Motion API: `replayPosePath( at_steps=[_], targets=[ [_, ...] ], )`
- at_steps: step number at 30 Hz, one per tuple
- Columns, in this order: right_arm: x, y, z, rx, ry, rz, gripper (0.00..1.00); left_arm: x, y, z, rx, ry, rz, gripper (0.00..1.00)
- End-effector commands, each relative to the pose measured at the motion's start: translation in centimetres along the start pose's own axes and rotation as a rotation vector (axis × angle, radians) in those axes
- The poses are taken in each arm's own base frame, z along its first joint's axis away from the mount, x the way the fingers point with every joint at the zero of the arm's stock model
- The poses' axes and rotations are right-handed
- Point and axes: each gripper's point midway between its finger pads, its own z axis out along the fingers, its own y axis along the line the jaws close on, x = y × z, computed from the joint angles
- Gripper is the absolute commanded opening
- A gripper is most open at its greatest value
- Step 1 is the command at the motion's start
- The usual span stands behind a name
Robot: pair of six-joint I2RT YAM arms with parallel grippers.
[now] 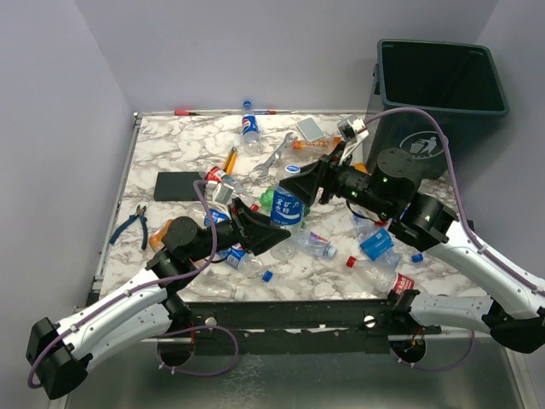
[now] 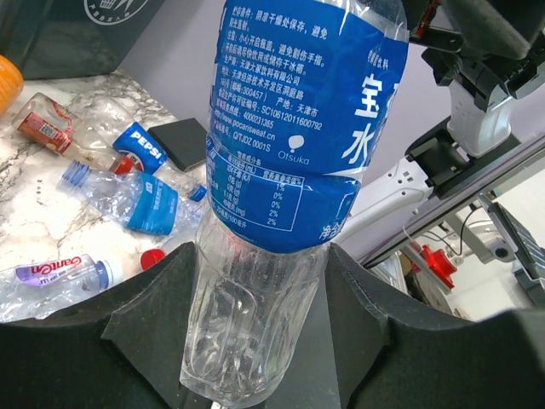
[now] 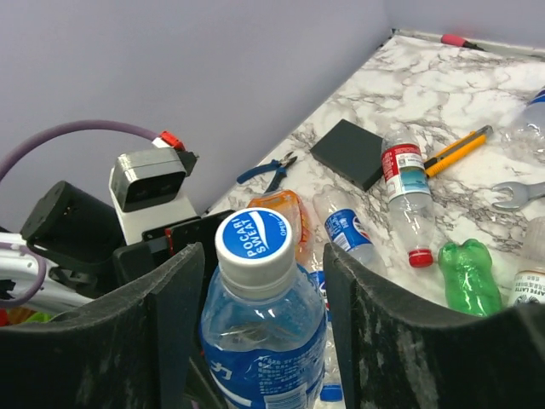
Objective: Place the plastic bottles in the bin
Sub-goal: Place the plastic bottle in the trash bin.
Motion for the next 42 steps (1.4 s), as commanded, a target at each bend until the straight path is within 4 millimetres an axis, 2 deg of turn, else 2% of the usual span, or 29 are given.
replayPosePath(
  at_steps=[1, 11, 13, 16, 19, 23, 25, 26, 27, 30, 31, 32, 34, 36, 42],
  targets=[
    [-0.4, -0.6, 0.7, 0.036, -0.009, -0.008, 0.60, -1.5, -1.9, 0.0, 0.050, -0.019, 0.028, 0.13],
    [0.2, -0.3, 1.0, 0.009, -0.007, 0.027, 0.35, -1.1, -1.1, -0.2, 0.008, -0.003, 0.057, 0.16],
    [0.2, 0.0, 1.0, -0.006, -0.009, 0.036, 0.36, -1.1, -0.9, -0.3, 0.002, -0.001, 0.065, 0.16],
    [0.3, 0.3, 1.3, -0.020, 0.002, 0.054, 0.50, -0.9, -0.7, -0.3, -0.003, 0.004, 0.075, 0.16],
    [0.4, 0.4, 1.5, -0.026, -0.004, 0.076, 0.50, -0.9, -0.5, -0.2, -0.008, 0.004, 0.083, 0.16],
    [0.9, 0.8, 2.0, -0.050, 0.007, 0.112, 0.35, -1.2, -0.5, 0.1, -0.013, 0.003, 0.097, 0.16],
    [1.0, 1.0, 2.1, -0.062, 0.015, 0.126, 0.16, -1.3, -0.5, 0.2, -0.015, 0.001, 0.105, 0.19],
    [1.1, 1.1, 2.2, -0.065, 0.018, 0.129, 0.04, -1.5, -0.4, 0.2, -0.020, -0.002, 0.109, 0.23],
    [1.2, 1.0, 2.1, -0.061, 0.019, 0.133, 0.01, -1.6, -0.4, 0.2, -0.027, -0.008, 0.110, 0.31],
    [1.1, 0.8, 1.7, -0.047, 0.015, 0.125, 0.00, -2.2, 0.4, 0.1, -0.081, -0.030, 0.120, 0.83],
    [1.0, 0.6, 1.5, -0.037, 0.011, 0.118, 0.00, -2.3, 0.8, 0.0, -0.102, -0.035, 0.126, 0.96],
    [0.8, 0.5, 1.2, -0.028, 0.007, 0.108, 0.00, -2.6, 1.1, -0.1, -0.129, -0.042, 0.139, 0.99],
    [-0.1, 0.2, 0.4, 0.002, -0.007, 0.073, 0.00, -3.3, 2.3, -0.6, -0.212, -0.062, 0.161, 0.99],
    [-2.4, -0.1, -1.1, 0.057, -0.046, 0.009, 0.00, -4.3, 3.4, -1.5, -0.306, -0.097, 0.192, 0.99],
    [-11.3, -3.5, -7.5, 0.385, -0.250, -0.218, 0.00, -8.3, 6.3, -6.4, -0.583, -0.272, 0.347, 0.99]
  ],
)
